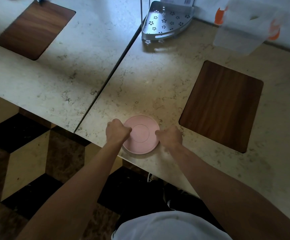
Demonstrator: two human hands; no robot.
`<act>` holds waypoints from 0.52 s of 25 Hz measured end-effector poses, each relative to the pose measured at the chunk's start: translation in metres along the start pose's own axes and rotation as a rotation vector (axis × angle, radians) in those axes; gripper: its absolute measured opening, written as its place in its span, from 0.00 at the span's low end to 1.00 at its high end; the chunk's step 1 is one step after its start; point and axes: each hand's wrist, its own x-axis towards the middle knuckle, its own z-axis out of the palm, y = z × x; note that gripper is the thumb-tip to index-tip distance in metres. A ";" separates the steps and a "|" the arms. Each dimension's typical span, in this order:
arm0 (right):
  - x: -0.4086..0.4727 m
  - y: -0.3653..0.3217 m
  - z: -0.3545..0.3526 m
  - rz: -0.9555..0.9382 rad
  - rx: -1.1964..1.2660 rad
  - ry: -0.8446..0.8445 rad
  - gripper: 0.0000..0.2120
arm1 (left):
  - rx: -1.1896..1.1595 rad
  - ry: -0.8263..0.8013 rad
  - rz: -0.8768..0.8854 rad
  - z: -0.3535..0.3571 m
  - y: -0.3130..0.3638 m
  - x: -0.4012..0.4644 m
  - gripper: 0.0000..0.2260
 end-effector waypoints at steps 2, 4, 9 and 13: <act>0.000 0.002 -0.002 -0.028 -0.005 -0.005 0.16 | -0.052 -0.010 -0.015 0.000 -0.002 0.001 0.11; 0.002 0.004 -0.003 -0.040 0.028 -0.041 0.13 | -0.122 -0.024 -0.030 -0.001 -0.004 0.003 0.09; 0.007 0.006 -0.010 -0.052 0.106 -0.071 0.06 | -0.281 -0.050 -0.083 -0.005 0.000 0.004 0.10; 0.014 0.009 -0.025 -0.063 0.162 -0.057 0.09 | -0.356 -0.068 -0.077 -0.006 0.020 0.001 0.07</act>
